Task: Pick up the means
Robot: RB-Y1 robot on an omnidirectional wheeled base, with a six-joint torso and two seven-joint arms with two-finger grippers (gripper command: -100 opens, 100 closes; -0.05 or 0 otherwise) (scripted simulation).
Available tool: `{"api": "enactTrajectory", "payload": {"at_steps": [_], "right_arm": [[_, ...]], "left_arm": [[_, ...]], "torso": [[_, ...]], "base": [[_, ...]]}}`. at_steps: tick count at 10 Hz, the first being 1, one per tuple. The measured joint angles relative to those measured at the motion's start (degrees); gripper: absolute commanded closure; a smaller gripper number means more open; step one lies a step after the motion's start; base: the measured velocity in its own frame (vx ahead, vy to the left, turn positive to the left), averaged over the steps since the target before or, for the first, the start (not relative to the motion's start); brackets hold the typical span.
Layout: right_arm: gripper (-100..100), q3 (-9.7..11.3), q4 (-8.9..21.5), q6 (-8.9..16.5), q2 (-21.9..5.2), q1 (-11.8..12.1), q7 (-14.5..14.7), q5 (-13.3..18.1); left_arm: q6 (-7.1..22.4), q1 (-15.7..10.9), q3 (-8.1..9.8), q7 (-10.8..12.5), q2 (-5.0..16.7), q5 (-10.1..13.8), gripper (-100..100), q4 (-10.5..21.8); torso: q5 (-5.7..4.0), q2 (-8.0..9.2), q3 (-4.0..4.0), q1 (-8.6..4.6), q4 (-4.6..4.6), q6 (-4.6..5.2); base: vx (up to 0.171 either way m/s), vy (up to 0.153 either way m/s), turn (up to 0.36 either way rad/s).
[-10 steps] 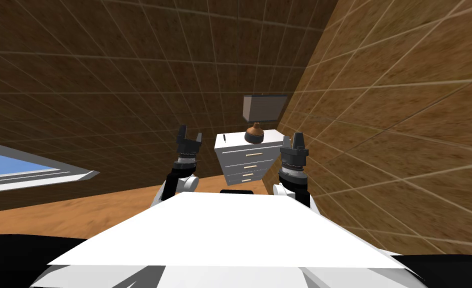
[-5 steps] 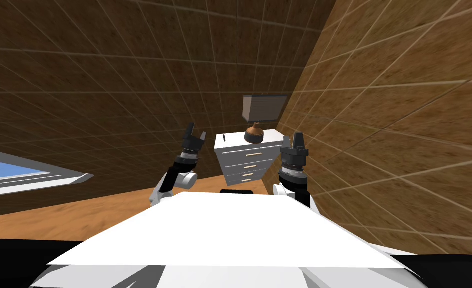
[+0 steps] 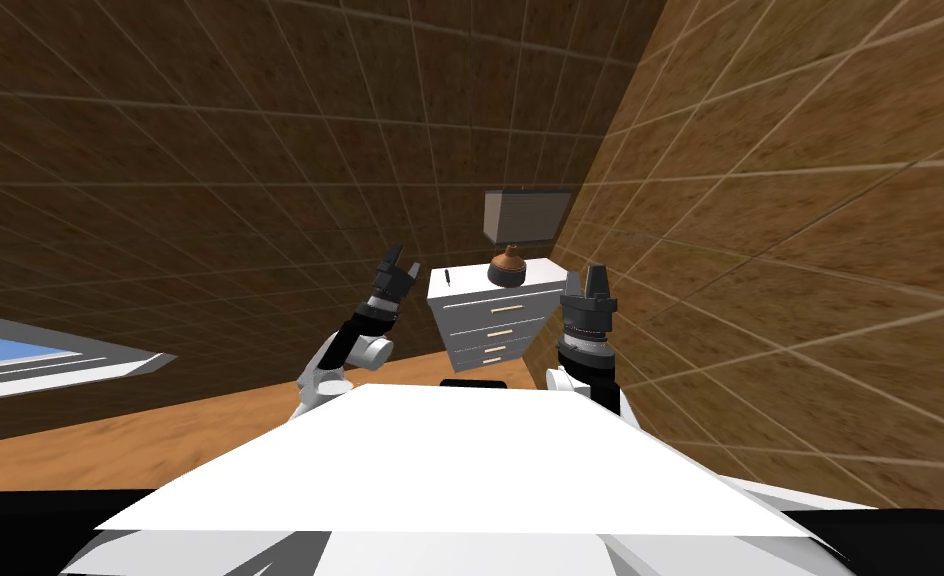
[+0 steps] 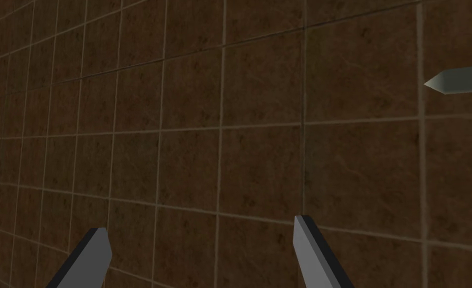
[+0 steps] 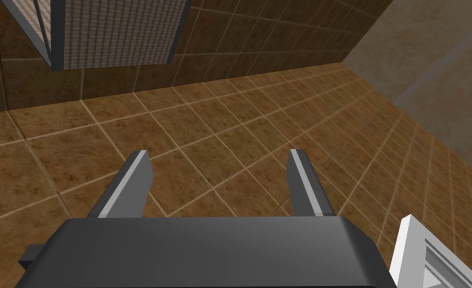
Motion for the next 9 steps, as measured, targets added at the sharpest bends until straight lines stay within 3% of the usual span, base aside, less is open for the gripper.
{"api": "enactTrajectory", "payload": {"at_steps": [9], "right_arm": [[0, 0.00, 0.00, 0.00, 0.00, 0.00, 0.00, 0.00]], "left_arm": [[12.84, -7.60, -1.07, -2.07, 10.87, 4.48, -100, 1.65]], "torso": [[-0.01, 0.02, 0.01, -0.05, 0.00, 0.00]], "base": [[-0.003, -0.002, -0.045]]}}
